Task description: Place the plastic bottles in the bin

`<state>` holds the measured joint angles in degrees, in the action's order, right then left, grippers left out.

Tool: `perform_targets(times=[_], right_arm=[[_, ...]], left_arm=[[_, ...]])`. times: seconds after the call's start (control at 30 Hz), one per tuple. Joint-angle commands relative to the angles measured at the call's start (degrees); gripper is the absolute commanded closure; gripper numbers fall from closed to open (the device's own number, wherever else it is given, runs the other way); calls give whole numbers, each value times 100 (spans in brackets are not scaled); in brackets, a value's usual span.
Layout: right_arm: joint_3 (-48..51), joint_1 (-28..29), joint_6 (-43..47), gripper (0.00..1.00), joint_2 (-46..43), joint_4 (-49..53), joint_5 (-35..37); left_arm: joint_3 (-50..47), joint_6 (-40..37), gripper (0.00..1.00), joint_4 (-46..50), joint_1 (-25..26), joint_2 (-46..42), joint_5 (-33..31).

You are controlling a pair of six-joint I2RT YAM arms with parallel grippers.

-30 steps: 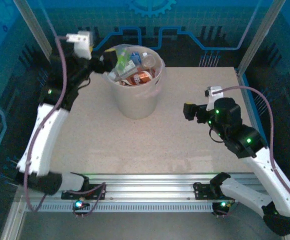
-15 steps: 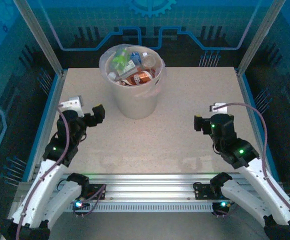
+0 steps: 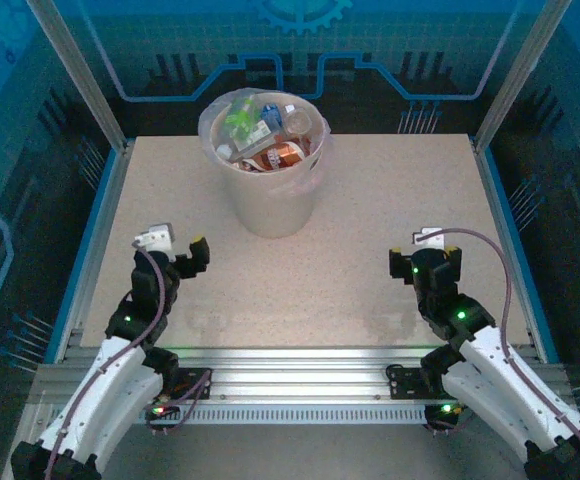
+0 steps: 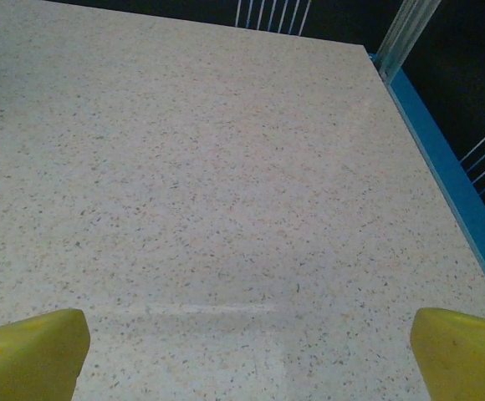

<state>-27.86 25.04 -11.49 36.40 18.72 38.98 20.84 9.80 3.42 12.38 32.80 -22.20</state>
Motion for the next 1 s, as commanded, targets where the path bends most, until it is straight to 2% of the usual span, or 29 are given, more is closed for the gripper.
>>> perform_targets(times=[0.0, 0.37, 0.97], right_arm=[[138, -226, 90, 0, 129, -548, -29], [315, -734, -8, 0, 744, -1092, -537], [423, -1044, 41, 0, 736, -1272, -868]], left_arm=[[-368, -380, 1, -1189, -8, 130, -161], [-737, -553, 1, -2811, -126, 1376, 16], [-777, -484, 1, -4778, -576, 3277, 510]])
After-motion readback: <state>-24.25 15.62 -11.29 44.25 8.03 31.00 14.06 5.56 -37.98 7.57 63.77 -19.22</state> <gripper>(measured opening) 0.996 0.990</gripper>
